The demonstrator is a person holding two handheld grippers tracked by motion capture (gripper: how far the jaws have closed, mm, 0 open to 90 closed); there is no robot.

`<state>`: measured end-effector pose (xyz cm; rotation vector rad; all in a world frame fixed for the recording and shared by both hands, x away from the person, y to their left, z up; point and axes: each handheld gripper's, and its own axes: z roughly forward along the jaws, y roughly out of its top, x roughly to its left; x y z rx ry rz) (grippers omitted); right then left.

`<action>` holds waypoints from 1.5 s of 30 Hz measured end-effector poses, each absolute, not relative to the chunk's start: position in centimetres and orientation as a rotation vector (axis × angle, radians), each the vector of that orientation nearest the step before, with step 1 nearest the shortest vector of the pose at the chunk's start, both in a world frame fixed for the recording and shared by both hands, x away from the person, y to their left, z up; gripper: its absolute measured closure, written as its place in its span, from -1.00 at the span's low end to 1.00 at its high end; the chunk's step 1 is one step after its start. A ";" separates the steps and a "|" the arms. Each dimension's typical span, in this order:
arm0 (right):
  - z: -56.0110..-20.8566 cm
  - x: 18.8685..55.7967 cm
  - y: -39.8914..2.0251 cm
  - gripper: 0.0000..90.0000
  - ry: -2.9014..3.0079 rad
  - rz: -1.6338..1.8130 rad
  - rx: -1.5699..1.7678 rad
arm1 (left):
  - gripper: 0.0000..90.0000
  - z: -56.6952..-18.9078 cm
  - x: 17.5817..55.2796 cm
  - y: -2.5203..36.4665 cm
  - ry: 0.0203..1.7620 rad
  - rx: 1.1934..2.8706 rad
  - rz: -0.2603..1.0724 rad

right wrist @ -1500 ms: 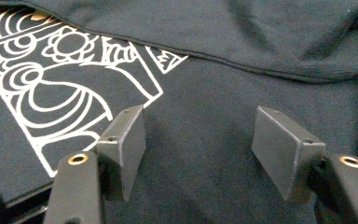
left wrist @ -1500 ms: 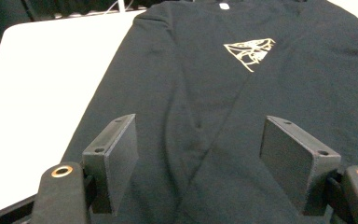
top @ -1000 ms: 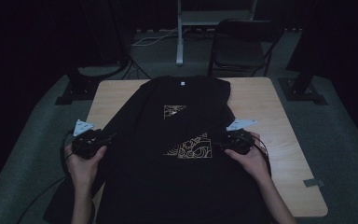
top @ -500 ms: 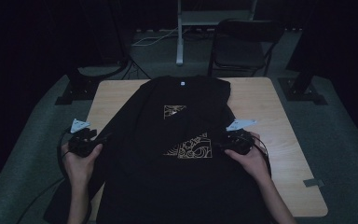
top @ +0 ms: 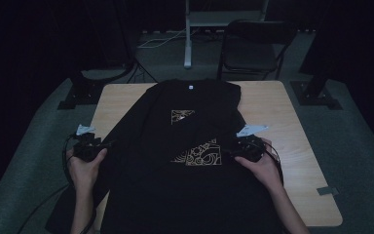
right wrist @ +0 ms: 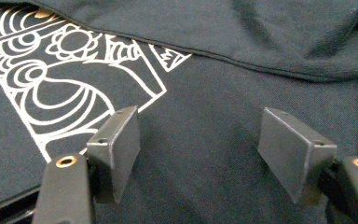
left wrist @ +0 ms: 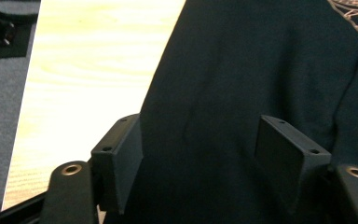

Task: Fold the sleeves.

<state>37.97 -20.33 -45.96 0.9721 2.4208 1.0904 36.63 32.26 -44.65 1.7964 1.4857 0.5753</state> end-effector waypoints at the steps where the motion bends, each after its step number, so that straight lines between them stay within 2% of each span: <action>1: -46.0 38.0 -20.3 -0.36 2.421 1.089 0.972 | -0.23 -44.8 36.7 32.4 1.491 1.796 0.571; 7: -46.0 37.9 -20.3 -0.37 2.421 1.086 0.971 | -0.14 -45.2 37.0 32.7 1.517 1.802 0.598; 16: -46.0 37.9 -20.3 -0.37 2.423 1.084 0.970 | -0.11 -45.8 37.1 32.8 1.544 1.799 0.681; 18: -46.0 37.9 -20.3 -0.37 2.423 1.084 0.969 | -0.01 -46.0 37.0 32.6 1.539 1.799 0.732; 21: -46.0 37.8 -20.3 -0.38 2.423 1.083 0.971 | 0.08 -46.0 36.9 32.5 1.531 1.803 0.736; 28: -46.0 37.8 -20.2 -0.38 2.422 1.082 0.971 | 0.17 -46.0 36.7 31.9 1.532 1.805 0.781; 34: -46.0 37.8 -20.2 -0.38 2.423 1.081 0.969 | 0.38 -46.0 36.6 31.4 1.516 1.816 0.791; 42: -46.0 37.8 -20.3 -0.39 2.424 1.084 0.968 | 0.78 -46.0 36.6 31.3 1.481 1.827 0.746; 45: -46.0 37.8 -20.3 -0.39 2.426 1.087 0.971 | 0.82 -46.0 36.6 31.4 1.481 1.817 0.725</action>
